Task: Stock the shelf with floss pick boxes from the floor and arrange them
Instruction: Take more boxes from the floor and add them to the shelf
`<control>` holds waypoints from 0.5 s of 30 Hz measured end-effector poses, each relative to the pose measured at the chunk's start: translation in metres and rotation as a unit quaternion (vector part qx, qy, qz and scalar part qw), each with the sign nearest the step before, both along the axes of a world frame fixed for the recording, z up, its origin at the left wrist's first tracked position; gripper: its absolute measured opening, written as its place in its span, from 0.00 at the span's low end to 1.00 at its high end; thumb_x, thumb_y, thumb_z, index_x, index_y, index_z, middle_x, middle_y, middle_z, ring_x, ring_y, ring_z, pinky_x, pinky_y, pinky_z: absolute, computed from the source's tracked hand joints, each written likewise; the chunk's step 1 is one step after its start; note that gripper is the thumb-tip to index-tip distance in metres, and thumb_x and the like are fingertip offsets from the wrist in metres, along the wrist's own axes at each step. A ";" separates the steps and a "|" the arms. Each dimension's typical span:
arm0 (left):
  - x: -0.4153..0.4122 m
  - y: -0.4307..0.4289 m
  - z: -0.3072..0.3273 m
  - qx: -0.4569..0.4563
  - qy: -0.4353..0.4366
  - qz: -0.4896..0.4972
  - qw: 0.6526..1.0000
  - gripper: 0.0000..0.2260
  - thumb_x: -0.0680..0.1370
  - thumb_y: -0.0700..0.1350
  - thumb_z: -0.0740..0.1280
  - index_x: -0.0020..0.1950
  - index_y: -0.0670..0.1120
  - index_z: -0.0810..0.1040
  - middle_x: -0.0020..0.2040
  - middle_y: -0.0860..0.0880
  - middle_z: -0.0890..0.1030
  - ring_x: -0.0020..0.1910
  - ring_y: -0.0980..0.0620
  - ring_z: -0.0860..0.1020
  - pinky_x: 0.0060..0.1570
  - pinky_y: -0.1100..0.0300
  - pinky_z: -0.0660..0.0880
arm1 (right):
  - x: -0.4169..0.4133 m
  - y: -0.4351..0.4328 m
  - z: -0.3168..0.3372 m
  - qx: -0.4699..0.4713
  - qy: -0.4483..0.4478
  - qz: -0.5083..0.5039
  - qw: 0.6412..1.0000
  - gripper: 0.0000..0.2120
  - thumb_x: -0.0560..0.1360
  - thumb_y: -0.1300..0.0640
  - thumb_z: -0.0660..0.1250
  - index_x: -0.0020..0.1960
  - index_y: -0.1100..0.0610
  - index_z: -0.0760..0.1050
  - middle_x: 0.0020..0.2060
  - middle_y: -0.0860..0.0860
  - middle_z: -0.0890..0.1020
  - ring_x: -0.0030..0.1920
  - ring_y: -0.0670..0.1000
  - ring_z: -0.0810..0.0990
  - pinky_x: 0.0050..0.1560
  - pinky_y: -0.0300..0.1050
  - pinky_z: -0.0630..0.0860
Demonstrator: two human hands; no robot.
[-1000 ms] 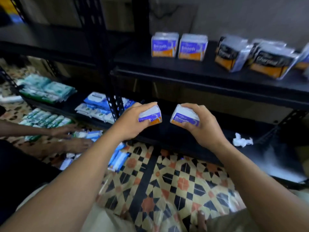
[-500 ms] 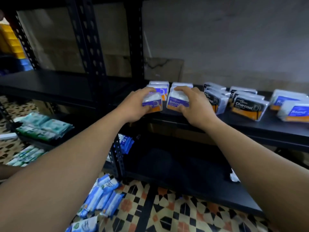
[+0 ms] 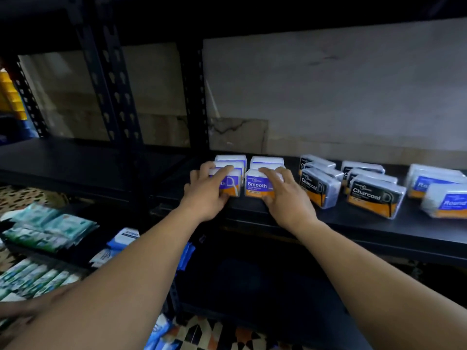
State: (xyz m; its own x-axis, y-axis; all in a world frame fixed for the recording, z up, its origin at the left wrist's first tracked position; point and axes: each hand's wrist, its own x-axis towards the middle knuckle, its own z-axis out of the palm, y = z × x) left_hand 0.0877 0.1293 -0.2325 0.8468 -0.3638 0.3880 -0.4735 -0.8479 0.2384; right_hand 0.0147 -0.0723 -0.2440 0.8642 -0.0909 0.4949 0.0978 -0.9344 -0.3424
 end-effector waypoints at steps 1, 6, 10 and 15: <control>0.002 -0.002 -0.001 -0.007 0.001 0.001 1.000 0.31 0.77 0.52 0.67 0.77 0.61 0.58 0.75 0.50 0.54 0.69 0.43 0.59 0.64 0.44 0.65 | 0.002 -0.001 0.000 0.006 -0.002 -0.002 1.000 0.30 0.76 0.53 0.67 0.74 0.44 0.59 0.71 0.50 0.63 0.59 0.60 0.76 0.52 0.52 0.76; 0.006 -0.009 -0.010 -0.026 0.003 0.012 1.000 0.32 0.78 0.52 0.65 0.78 0.61 0.53 0.77 0.51 0.49 0.69 0.42 0.59 0.64 0.46 0.65 | 0.005 -0.003 -0.001 0.036 0.005 -0.011 0.999 0.28 0.76 0.53 0.67 0.72 0.44 0.58 0.75 0.48 0.60 0.60 0.58 0.77 0.48 0.48 0.74; 0.005 -0.009 -0.014 -0.038 -0.002 0.004 0.999 0.34 0.79 0.51 0.64 0.79 0.60 0.47 0.78 0.52 0.44 0.71 0.42 0.58 0.64 0.43 0.66 | -0.003 0.000 0.000 0.075 0.012 -0.030 0.997 0.34 0.76 0.50 0.69 0.75 0.41 0.53 0.78 0.49 0.48 0.67 0.59 0.72 0.55 0.53 0.75; 0.004 -0.006 -0.018 -0.089 -0.004 -0.016 0.996 0.30 0.78 0.48 0.66 0.76 0.55 0.55 0.79 0.50 0.41 0.75 0.42 0.52 0.67 0.41 0.66 | -0.028 0.006 -0.009 0.043 -0.039 -0.070 0.996 0.34 0.76 0.42 0.67 0.76 0.43 0.54 0.78 0.51 0.51 0.76 0.55 0.58 0.55 0.52 0.76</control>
State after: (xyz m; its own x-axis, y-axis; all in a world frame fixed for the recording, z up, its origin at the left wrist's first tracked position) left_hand 0.0915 0.1236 -0.2500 0.8328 -0.3152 0.4552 -0.5016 -0.7774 0.3795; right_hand -0.0131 -0.0666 -0.2529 0.7995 -0.2527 0.5449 -0.0025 -0.9086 -0.4176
